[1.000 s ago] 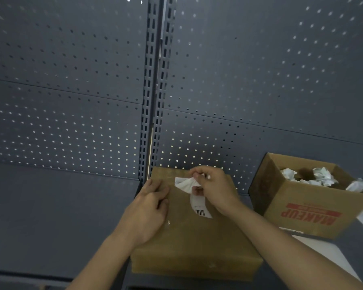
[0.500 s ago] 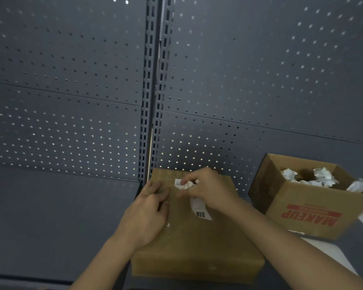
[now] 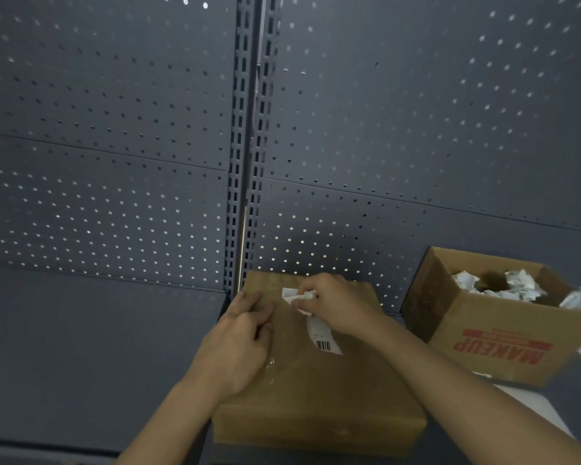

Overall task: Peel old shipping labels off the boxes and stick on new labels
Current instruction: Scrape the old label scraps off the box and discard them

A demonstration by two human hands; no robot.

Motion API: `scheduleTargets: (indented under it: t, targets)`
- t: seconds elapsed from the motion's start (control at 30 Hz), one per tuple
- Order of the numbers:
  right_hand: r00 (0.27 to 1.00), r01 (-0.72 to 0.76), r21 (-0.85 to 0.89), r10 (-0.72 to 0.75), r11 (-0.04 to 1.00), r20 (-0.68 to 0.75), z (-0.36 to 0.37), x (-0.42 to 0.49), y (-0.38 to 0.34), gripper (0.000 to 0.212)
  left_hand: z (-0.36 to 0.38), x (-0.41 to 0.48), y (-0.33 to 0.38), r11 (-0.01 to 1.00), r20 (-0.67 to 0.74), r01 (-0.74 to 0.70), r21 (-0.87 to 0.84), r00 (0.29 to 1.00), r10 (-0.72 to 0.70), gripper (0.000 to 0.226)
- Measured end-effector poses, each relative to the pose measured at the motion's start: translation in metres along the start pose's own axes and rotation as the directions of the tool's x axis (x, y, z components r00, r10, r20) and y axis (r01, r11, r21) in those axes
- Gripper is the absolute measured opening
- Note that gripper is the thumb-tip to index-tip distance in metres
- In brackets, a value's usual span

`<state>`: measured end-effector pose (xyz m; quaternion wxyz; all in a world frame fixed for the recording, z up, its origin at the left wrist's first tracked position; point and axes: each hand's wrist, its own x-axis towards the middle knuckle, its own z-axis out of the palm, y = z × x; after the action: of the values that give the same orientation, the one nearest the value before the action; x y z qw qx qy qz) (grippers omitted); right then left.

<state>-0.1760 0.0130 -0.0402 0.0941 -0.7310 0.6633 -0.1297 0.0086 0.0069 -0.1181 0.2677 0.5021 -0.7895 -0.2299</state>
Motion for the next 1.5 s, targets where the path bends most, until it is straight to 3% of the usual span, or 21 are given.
scheduleTargets:
  t: [0.17,0.37,0.47,0.57,0.8,0.97,1.13,1.37,1.5]
  targets:
    - [0.998,-0.027,0.091,0.031,0.996,-0.045,0.009,0.007,0.011,0.016,-0.001,0.000,0.000,1.000,0.002,-0.009,-0.005,1.000,0.009,0.046]
    - [0.965,-0.149,0.320,0.208,0.936,-0.161,0.019,0.016,0.038,0.016,-0.002,0.001,-0.001,1.000,-0.004,-0.001,-0.013,1.000,0.001,0.045]
    - [0.977,-0.116,0.451,0.183,0.885,-0.108,0.017,0.015,0.041,0.012,-0.001,0.000,0.001,1.000,-0.009,0.002,-0.007,1.000,-0.002,0.045]
    - [0.988,-0.093,0.636,0.148,0.766,-0.034,0.013,0.015,0.038,0.030,-0.001,0.001,0.002,1.000,-0.009,0.011,-0.005,1.000,-0.011,0.044]
    - [0.956,-0.098,0.675,0.257,0.731,-0.140,0.021,0.014,0.035,0.040,-0.001,0.001,-0.001,1.000,-0.012,0.013,-0.021,1.000,-0.013,0.044]
    - [0.893,-0.103,0.786,0.406,0.609,-0.197,0.013,0.018,0.047,0.043,-0.001,0.000,0.000,1.000,-0.011,0.017,-0.020,1.000,-0.017,0.045]
    - [0.923,-0.066,0.680,0.303,0.730,-0.235,0.006,0.013,0.047,0.036,0.000,0.000,0.000,0.999,-0.013,0.017,-0.031,1.000,-0.018,0.044]
    - [0.945,-0.066,0.696,0.269,0.715,-0.187,0.001,0.003,0.061,0.014,0.001,0.001,-0.002,1.000,-0.017,0.015,-0.023,1.000,-0.015,0.045]
    - [0.963,-0.045,0.703,0.217,0.710,-0.158,-0.001,-0.004,0.067,0.019,0.001,0.001,-0.001,1.000,-0.021,0.019,-0.015,1.000,-0.019,0.045]
